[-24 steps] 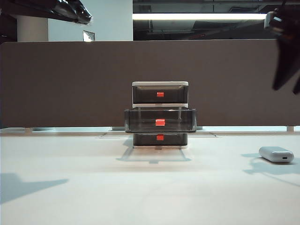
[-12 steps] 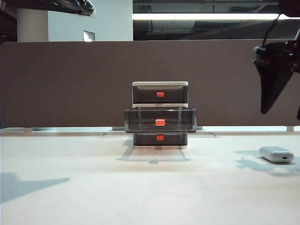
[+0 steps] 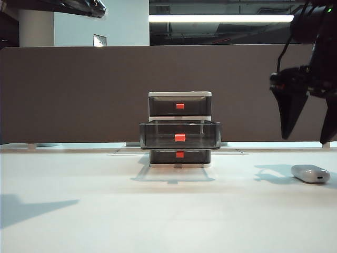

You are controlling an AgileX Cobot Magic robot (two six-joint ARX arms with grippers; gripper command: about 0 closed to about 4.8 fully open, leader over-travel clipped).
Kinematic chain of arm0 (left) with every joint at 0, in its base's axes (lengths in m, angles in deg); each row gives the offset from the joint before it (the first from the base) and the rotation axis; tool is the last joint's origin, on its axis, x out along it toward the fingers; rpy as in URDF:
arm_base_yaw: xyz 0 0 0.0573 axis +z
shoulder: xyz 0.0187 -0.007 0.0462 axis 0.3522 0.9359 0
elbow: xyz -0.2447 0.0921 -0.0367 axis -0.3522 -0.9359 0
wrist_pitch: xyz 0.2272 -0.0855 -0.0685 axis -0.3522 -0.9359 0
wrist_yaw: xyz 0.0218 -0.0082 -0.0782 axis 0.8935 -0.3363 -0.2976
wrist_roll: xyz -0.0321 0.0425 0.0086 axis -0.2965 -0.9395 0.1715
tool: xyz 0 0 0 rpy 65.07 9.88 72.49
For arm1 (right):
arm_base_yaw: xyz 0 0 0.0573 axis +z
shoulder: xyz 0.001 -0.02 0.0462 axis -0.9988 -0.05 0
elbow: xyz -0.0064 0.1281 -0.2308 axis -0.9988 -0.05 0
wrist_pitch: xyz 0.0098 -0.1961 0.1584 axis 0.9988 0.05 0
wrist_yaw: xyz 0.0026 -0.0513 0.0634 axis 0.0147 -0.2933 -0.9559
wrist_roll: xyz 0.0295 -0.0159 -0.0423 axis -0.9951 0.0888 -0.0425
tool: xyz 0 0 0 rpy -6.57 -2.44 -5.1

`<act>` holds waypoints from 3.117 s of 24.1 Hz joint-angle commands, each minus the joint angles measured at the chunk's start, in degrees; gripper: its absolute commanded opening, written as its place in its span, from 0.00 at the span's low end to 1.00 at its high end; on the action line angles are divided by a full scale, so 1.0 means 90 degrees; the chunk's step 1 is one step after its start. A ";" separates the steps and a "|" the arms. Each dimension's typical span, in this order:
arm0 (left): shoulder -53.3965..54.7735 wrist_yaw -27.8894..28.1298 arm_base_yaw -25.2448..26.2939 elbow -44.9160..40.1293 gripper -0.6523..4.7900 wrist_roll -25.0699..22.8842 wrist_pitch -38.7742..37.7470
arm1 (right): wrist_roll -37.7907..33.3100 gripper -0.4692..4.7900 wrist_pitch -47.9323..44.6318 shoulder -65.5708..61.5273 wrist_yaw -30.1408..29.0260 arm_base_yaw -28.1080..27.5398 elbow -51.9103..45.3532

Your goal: Pick up the earphone case on the table, open the lid, insert the wireless earphone on the table into it, close the lid, put the earphone case into the second layer of the drawer, and finally close the drawer.

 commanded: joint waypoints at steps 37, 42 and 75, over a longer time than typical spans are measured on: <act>-0.0005 -0.0017 -0.0007 0.0015 0.11 0.0046 0.0104 | -0.0340 0.83 -0.0308 -0.1059 0.0165 0.0000 0.0036; -0.0005 -0.0017 -0.0007 0.0015 0.11 0.0044 0.0104 | -0.0355 0.55 -0.0301 -0.1059 0.0175 0.0002 0.0036; -0.0005 -0.0019 -0.0007 0.0015 0.11 0.0049 0.0102 | -0.0364 0.36 -0.0073 0.0998 0.0189 0.0102 0.0046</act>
